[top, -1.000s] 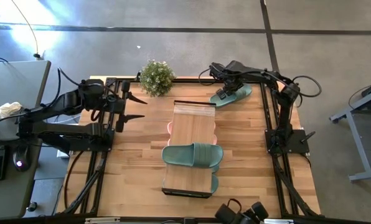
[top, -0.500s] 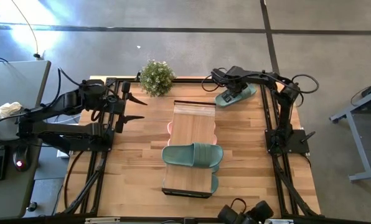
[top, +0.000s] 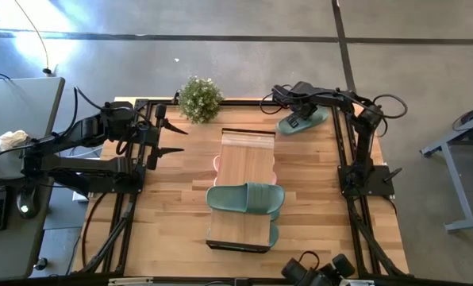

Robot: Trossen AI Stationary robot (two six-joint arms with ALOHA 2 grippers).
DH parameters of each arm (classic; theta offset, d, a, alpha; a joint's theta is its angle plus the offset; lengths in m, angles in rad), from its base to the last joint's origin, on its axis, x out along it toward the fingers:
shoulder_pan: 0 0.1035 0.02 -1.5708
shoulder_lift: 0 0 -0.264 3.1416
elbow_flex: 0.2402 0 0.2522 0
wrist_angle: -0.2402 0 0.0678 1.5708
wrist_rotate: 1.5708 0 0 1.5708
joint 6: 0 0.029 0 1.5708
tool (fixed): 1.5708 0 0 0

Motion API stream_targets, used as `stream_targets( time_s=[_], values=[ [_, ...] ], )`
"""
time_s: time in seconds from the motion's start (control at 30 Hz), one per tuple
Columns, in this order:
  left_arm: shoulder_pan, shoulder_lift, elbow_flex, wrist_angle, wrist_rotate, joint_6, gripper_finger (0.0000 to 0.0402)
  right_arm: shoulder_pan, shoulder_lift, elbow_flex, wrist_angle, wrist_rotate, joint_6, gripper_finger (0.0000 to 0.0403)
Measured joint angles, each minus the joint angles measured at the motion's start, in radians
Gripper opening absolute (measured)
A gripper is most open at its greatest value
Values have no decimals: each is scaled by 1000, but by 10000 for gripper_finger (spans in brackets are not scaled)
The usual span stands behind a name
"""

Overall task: Pick and place slides into the shelf
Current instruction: Put the green slide on the shelf aligned with the other green slide

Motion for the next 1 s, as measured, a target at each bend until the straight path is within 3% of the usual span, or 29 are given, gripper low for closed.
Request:
stream_targets(
  time_s=[0.27,0.43,0.57,0.73,1.0],
  values=[
    [0,0,0,2,-9,0,214,-1,-97,41,-129,134,56,2],
    [0,0,0,17,-60,-2,214,0,-220,86,-151,130,94,1],
    [0,18,0,43,-98,79,214,6,-323,146,-187,71,100,1],
    [0,61,0,111,-102,291,214,41,-422,270,-235,-36,145,0],
    [0,173,3,389,-86,577,214,176,-393,549,-273,-170,162,0]
  ],
)
